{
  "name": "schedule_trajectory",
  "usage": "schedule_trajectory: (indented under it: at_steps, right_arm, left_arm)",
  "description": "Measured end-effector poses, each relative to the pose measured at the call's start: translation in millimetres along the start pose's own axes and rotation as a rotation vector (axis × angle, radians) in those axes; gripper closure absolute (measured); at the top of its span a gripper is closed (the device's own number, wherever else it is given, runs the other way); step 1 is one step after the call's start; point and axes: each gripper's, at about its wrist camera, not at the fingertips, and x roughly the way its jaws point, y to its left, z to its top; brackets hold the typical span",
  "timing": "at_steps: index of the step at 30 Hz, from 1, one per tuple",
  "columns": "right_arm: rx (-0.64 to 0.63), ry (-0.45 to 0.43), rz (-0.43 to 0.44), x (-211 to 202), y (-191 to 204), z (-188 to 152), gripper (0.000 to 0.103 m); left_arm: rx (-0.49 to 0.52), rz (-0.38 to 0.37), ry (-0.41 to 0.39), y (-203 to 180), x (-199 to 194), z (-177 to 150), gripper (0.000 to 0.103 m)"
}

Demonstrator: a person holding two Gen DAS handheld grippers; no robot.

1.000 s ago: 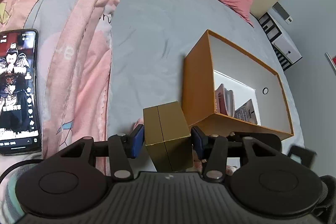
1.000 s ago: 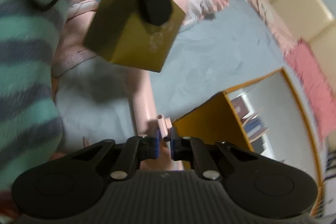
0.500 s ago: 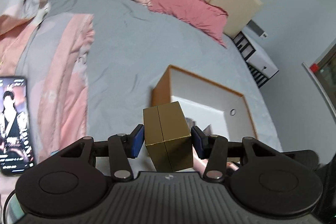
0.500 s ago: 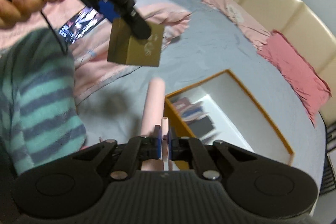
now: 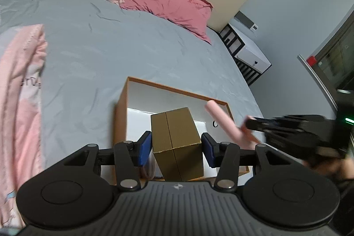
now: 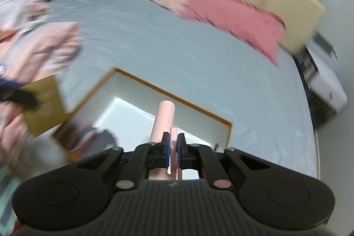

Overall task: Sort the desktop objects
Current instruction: 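Lower the selfie stick into the orange box with the right gripper while the left lowers the gold box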

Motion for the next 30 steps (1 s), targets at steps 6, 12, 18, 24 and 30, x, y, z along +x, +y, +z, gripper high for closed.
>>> schedule_trajectory:
  at_steps: [6, 12, 18, 24, 30]
  right_arm:
    - [0.069, 0.105, -0.062, 75.7, -9.4, -4.5, 0.097]
    - [0.063, 0.14, 0.04, 107.4, -1.1, -10.2, 0.097]
    - [-0.093, 0.105, 0.099, 122.9, 15.8, -14.7, 0.097]
    - [-0.362, 0.034, 0.21, 131.8, 36.9, -14.1, 0.097]
    - [-0.801, -0.044, 0.257, 142.3, 53.0, -10.0, 0.097]
  left_arm:
    - [-0.001, 0.012, 0.029, 7.0, 33.0, 11.3, 0.047]
    - [-0.024, 0.038, 0.04, 26.5, 49.4, 18.2, 0.047]
    - [-0.031, 0.03, 0.048, 32.4, 60.0, 22.1, 0.047]
    - [-0.044, 0.06, 0.056, 39.0, 68.0, 25.7, 0.047]
    - [-0.048, 0.083, 0.05, 39.8, 73.1, 31.4, 0.047]
